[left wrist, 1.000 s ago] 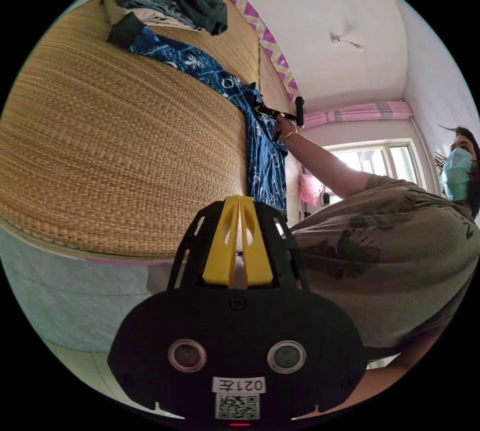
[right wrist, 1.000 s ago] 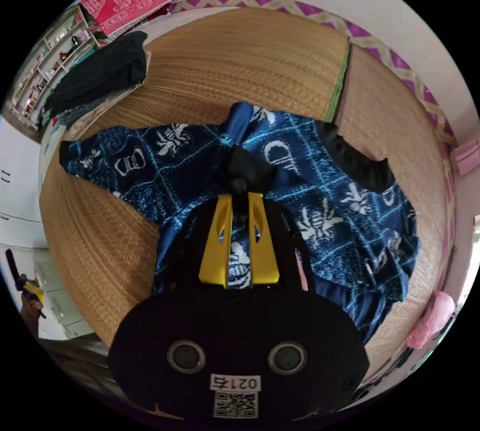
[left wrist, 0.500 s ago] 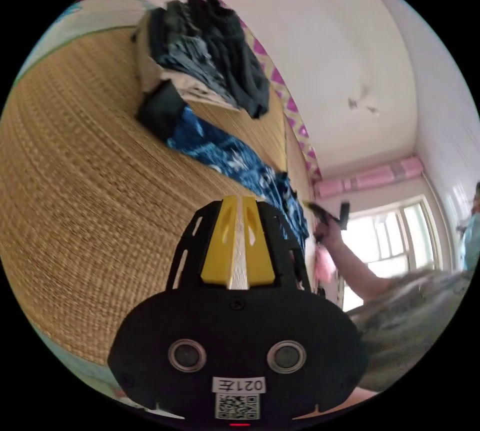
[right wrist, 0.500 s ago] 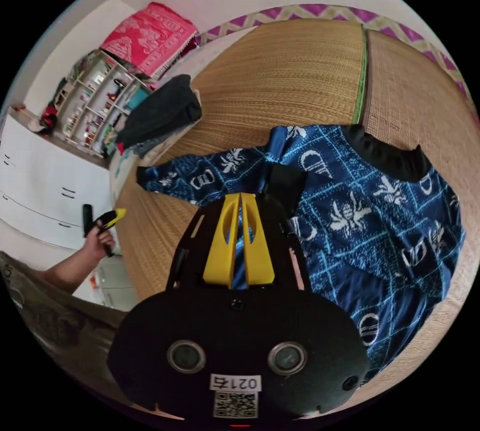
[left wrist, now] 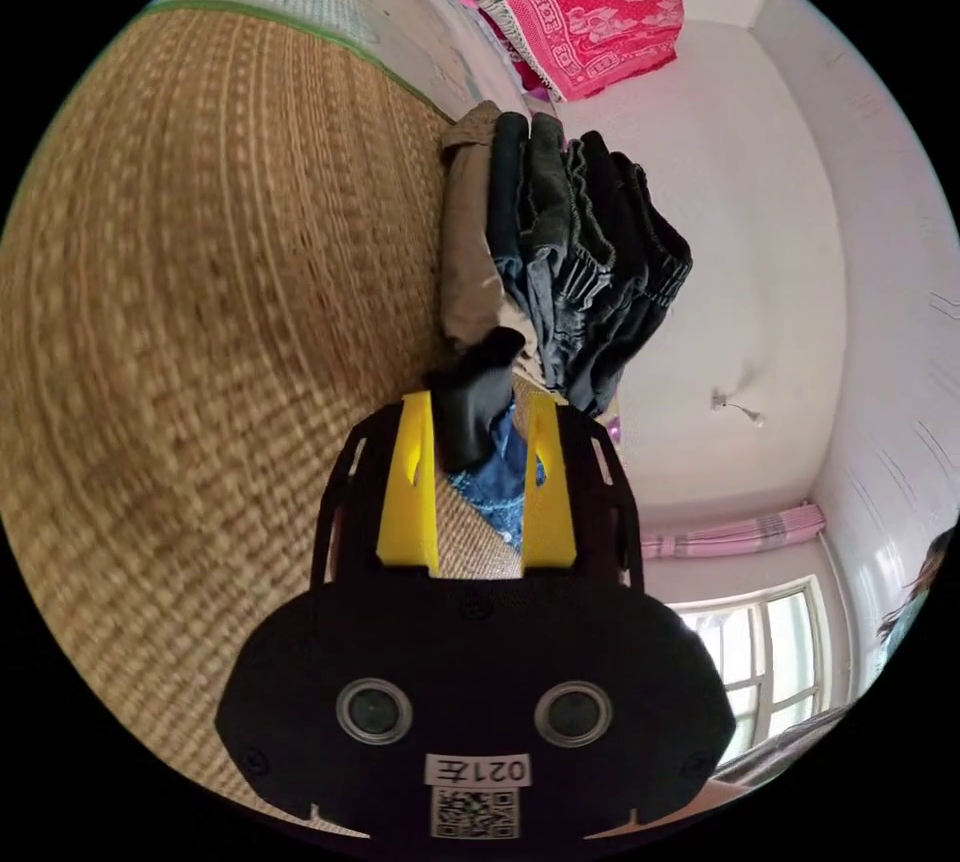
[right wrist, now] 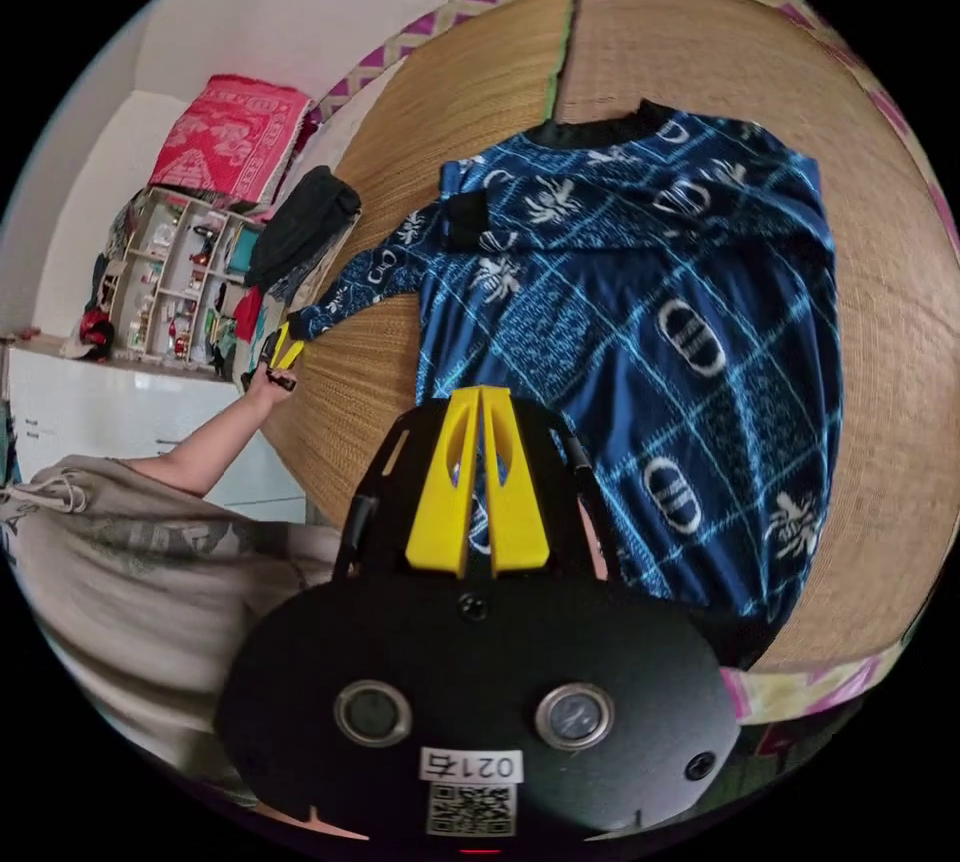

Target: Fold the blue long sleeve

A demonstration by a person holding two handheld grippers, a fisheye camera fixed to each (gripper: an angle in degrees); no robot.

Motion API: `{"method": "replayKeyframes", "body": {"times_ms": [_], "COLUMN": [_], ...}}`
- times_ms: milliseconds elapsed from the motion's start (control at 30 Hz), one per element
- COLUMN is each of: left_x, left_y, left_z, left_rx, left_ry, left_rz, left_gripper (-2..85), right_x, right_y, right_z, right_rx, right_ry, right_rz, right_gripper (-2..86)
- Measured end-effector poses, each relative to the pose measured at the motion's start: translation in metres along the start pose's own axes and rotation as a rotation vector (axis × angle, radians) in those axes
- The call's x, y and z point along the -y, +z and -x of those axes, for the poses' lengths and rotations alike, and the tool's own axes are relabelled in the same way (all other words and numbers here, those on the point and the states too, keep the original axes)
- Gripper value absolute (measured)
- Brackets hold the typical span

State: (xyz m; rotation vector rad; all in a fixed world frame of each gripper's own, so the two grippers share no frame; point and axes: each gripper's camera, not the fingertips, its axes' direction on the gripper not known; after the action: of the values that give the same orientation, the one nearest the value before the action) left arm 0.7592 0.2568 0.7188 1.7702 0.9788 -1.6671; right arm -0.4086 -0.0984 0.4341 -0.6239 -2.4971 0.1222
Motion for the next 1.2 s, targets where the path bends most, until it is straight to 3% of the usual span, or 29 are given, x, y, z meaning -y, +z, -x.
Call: {"method": "replayKeyframes", "body": {"times_ms": [100, 200, 500, 667, 867, 1033, 1200], "left_x": [-0.007, -0.016, -0.114, -0.252, -0.415, -0.533, -0.641], "left_y": [-0.007, -0.017, 0.018, 0.123, 0.266, 0.396, 0.529], "left_z": [-0.010, -0.043, -0.318, -0.474, -0.583, -0.609, -0.582], "left_rx": [-0.112, -0.174, -0.122, -0.101, -0.115, -0.071, 0.151], "left_ry": [-0.015, 0.002, 0.557, 0.866, 1.074, 1.154, 1.234], "left_rz": [-0.078, -0.094, 0.052, 0.166, 0.330, 0.511, 0.736], "left_gripper": [1.0, -0.4, -0.8, -0.8, -0.7, -0.6, -0.3], "right_x": [-0.023, -0.044, -0.104, -0.123, -0.148, -0.168, -0.188], "right_y": [-0.001, -0.002, 0.015, 0.021, 0.013, 0.007, 0.004], "right_z": [-0.016, -0.030, -0.101, -0.145, -0.211, -0.264, -0.299], "right_rx": [0.011, 0.006, 0.088, 0.166, 0.234, 0.251, 0.254], "right_ry": [0.058, 0.083, 0.181, 0.198, 0.252, 0.315, 0.383], "right_rz": [-0.011, -0.022, -0.046, -0.060, -0.092, -0.107, -0.150], "right_gripper": [9.0, 9.2, 8.4, 7.2, 4.6, 1.3, -0.5]}}
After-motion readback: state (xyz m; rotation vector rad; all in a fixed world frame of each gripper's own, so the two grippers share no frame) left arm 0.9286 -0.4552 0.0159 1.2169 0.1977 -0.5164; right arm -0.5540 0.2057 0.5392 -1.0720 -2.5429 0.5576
